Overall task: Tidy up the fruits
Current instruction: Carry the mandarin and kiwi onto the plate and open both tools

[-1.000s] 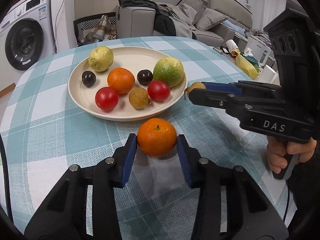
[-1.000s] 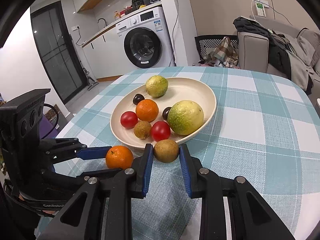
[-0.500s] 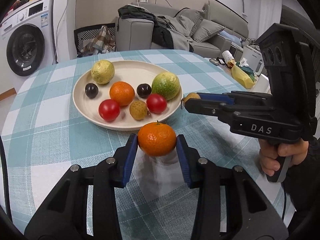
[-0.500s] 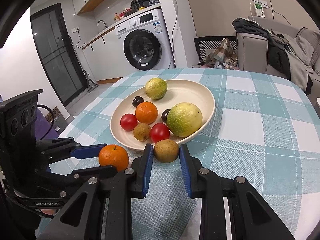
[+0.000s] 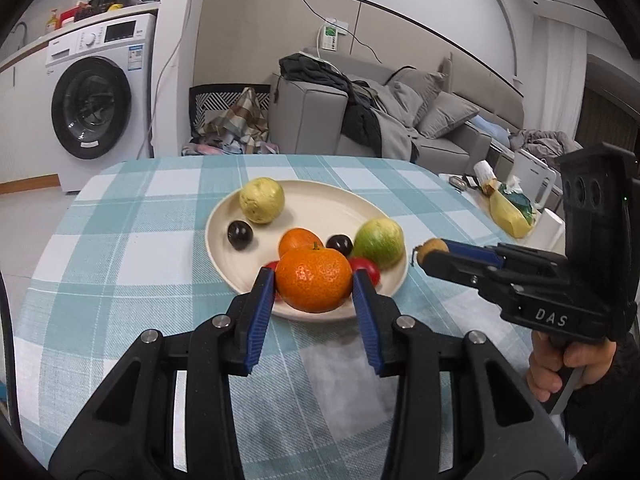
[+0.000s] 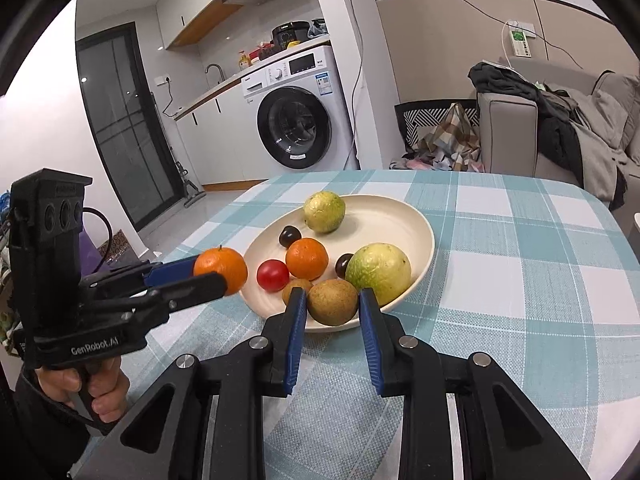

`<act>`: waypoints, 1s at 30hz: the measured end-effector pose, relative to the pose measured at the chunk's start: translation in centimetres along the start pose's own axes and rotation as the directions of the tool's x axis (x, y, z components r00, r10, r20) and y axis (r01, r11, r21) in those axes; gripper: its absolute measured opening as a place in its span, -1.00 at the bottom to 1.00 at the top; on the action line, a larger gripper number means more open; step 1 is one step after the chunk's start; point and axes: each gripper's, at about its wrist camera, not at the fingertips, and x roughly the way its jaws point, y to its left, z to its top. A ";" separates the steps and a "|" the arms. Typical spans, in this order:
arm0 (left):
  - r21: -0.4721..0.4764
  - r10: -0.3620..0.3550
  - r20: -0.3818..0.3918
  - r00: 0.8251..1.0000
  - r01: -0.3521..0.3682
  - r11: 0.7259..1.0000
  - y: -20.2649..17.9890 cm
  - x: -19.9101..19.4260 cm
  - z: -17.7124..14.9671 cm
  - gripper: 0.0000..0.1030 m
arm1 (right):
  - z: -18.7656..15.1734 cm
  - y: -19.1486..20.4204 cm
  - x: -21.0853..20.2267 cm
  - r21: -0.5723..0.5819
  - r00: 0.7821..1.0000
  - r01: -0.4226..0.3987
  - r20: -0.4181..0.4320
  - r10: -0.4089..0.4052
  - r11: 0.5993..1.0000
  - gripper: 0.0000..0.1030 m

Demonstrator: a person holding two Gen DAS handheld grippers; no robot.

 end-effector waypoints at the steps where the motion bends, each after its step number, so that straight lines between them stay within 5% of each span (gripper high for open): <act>1: 0.000 0.005 0.001 1.000 -0.005 1.000 0.2 0.1 0.2 -0.29 | 0.1 -0.1 0.2 0.006 1.000 -0.005 -0.003 0.005 1.000 -0.46; 16: -0.042 0.072 -0.004 0.997 -0.072 0.997 3.2 3.9 2.2 -0.29 | 3.0 -2.9 2.5 0.069 0.996 0.085 0.023 -0.086 0.994 -0.46; 30: -0.032 0.063 -0.047 0.997 -0.065 0.997 4.0 7.1 3.1 -0.28 | 4.4 -5.1 5.4 0.117 0.995 0.096 -0.001 -0.097 0.988 -0.46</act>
